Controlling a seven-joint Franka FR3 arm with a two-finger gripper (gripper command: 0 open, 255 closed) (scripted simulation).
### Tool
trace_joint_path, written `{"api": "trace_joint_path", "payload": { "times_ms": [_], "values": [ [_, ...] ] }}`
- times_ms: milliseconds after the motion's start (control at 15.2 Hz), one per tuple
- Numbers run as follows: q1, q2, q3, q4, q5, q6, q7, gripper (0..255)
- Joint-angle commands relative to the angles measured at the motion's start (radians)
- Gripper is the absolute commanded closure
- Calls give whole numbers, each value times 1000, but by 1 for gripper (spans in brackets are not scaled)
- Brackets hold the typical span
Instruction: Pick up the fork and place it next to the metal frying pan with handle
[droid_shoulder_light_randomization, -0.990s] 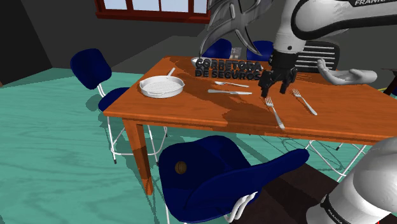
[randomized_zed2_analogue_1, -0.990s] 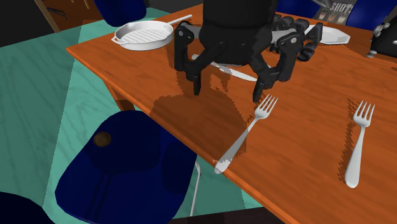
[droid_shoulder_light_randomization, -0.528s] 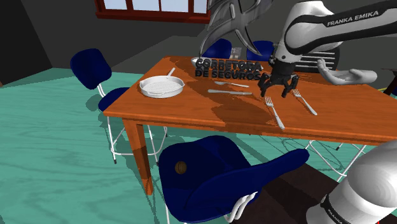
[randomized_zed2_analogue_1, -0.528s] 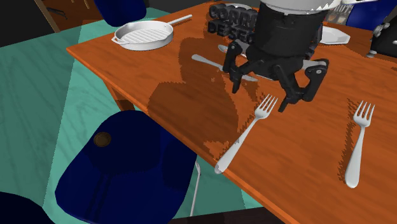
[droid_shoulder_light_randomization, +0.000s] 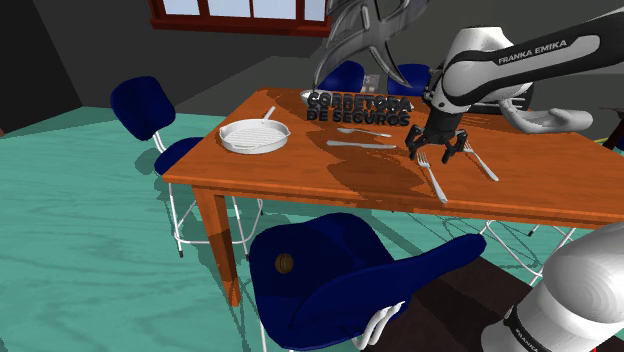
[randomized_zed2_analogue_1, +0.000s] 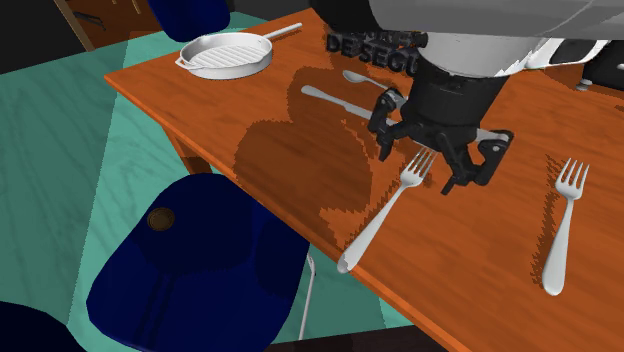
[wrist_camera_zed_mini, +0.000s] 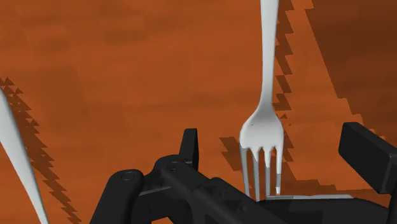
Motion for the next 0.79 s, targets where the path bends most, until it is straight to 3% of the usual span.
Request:
{"api": "trace_joint_path", "payload": {
  "times_ms": [0,528,594,726],
  "values": [
    [0,19,0,-20,0,40,2,0],
    [0,19,0,-20,0,40,2,0],
    [0,19,0,-20,0,40,2,255],
    [0,19,0,-19,0,39,1,255]
  ]
}}
